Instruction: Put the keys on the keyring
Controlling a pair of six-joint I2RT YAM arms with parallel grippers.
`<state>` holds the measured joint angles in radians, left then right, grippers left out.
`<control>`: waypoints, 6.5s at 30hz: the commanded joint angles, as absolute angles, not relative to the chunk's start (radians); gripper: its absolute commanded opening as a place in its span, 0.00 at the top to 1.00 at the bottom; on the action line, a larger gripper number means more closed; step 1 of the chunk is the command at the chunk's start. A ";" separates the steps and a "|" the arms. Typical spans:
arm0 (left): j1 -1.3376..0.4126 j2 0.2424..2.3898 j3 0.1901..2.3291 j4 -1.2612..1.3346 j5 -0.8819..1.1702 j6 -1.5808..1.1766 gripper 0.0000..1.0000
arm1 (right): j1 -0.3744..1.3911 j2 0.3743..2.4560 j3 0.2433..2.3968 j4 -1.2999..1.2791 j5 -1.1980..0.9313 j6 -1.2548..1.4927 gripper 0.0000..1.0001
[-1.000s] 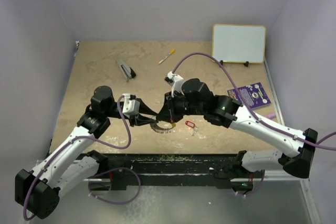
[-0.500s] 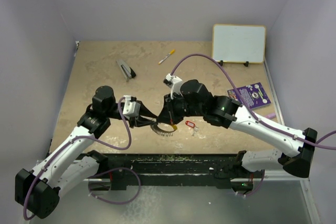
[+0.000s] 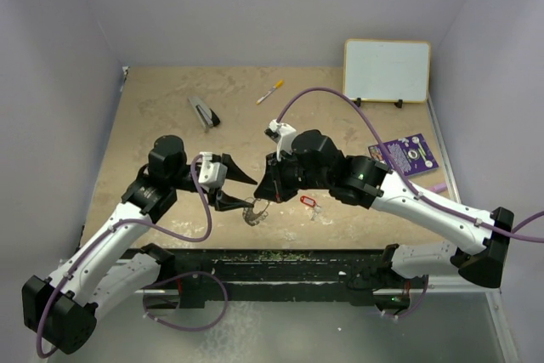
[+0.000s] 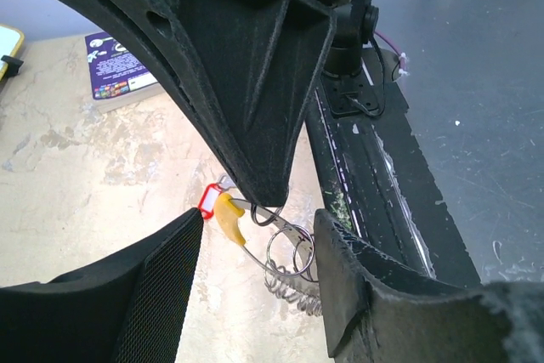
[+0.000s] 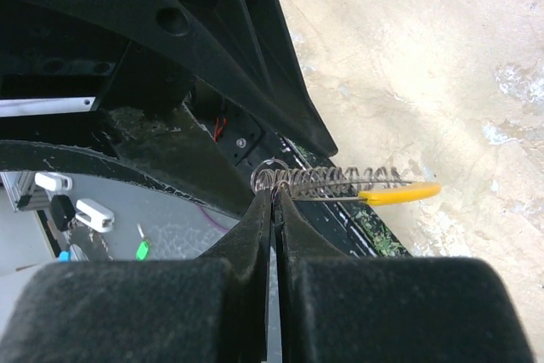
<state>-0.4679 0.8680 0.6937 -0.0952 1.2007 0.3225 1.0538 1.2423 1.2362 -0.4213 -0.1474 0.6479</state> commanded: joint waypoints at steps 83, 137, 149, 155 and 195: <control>-0.502 0.857 0.629 0.152 1.168 -0.054 0.96 | 1.059 1.095 1.275 -0.393 0.088 0.605 0.82; -0.499 0.899 0.653 0.397 0.809 -0.887 0.96 | 1.058 0.907 0.576 0.828 0.090 0.423 0.72; -0.496 0.890 0.686 0.403 0.796 -0.908 0.96 | 1.059 1.010 0.585 0.930 0.104 0.446 0.75; -0.495 0.885 0.693 0.403 0.796 -0.914 0.96 | 1.059 1.027 0.596 0.931 0.107 0.452 0.82; -0.497 0.891 0.661 0.416 0.832 -0.896 0.90 | 1.060 1.058 0.943 0.225 0.036 0.472 1.00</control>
<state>-0.4969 0.9028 0.6441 0.3569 0.8078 -0.9058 1.0569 1.0367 0.8669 0.3073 0.0864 0.4618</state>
